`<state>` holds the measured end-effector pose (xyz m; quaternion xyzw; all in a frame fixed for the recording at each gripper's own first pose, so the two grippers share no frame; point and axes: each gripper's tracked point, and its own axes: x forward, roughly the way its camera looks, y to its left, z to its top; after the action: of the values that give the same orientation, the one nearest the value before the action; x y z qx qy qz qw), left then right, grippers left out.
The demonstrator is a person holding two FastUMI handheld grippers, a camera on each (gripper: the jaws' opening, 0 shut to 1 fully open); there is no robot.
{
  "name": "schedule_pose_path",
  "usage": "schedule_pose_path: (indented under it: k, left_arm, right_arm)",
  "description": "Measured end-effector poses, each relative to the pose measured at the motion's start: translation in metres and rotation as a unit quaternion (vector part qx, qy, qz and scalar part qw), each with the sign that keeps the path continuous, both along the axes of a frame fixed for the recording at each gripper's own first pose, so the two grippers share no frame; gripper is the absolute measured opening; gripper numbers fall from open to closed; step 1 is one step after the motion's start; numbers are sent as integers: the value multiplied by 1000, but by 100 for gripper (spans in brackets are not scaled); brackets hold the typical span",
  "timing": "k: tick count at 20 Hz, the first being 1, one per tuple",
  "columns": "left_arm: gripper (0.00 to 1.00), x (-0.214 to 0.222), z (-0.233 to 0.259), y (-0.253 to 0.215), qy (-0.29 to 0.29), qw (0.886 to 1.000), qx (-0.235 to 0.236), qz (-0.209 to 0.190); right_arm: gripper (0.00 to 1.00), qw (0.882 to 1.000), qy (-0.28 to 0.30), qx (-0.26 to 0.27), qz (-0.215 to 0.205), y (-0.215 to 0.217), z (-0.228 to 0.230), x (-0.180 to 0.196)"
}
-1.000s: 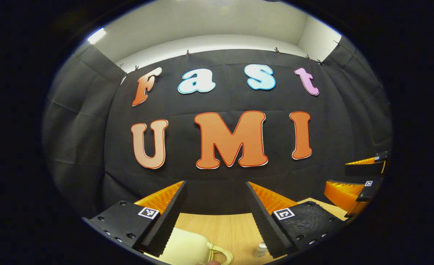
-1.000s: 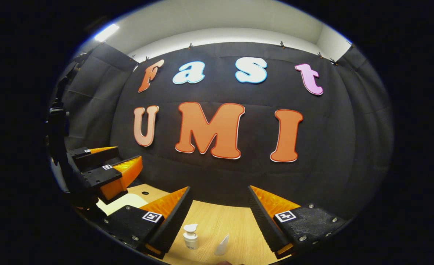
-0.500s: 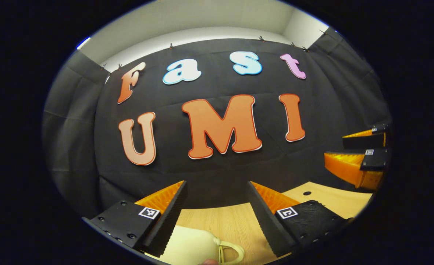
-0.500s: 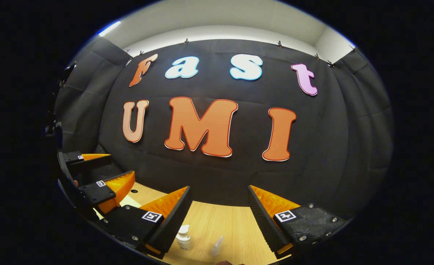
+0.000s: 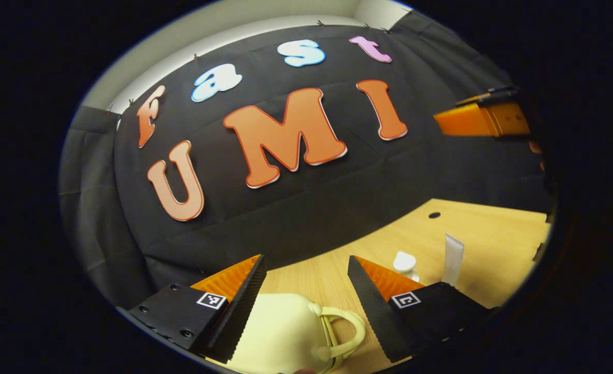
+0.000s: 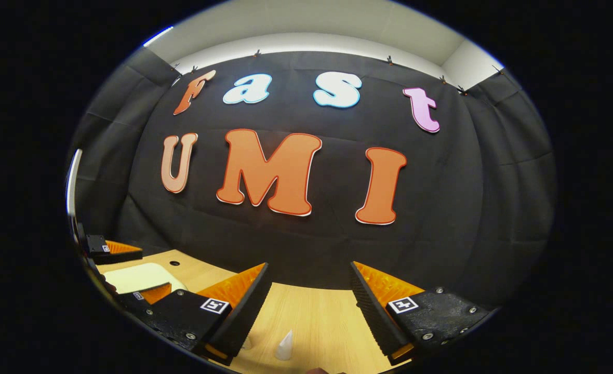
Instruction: First open the suitcase, pack the skin care products into it, and then close the suitcase.
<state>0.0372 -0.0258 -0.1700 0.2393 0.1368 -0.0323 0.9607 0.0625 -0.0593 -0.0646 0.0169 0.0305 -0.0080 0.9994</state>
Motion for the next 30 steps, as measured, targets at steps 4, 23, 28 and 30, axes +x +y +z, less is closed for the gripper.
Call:
schedule_pose_path:
  k: [4, 23, 28, 30]
  left_arm:
    - [99, -29, -43, 1, 37, 999, 36, -3]
    - [98, -58, -157, 19, 161, 965, 205, -30]
    - [93, -43, -164, 15, 170, 954, 241, -45]
    - [87, -41, -170, 12, 179, 950, 250, -55]
  right_arm:
    - [96, 1000, 3, -5, -8, -12, -6, -1]
    - [96, 999, 21, -14, -20, -34, -27, -11]
    - [96, 999, 20, -14, -26, -38, -27, -16]
    - [96, 999, 22, -13, -27, -39, -27, -17]
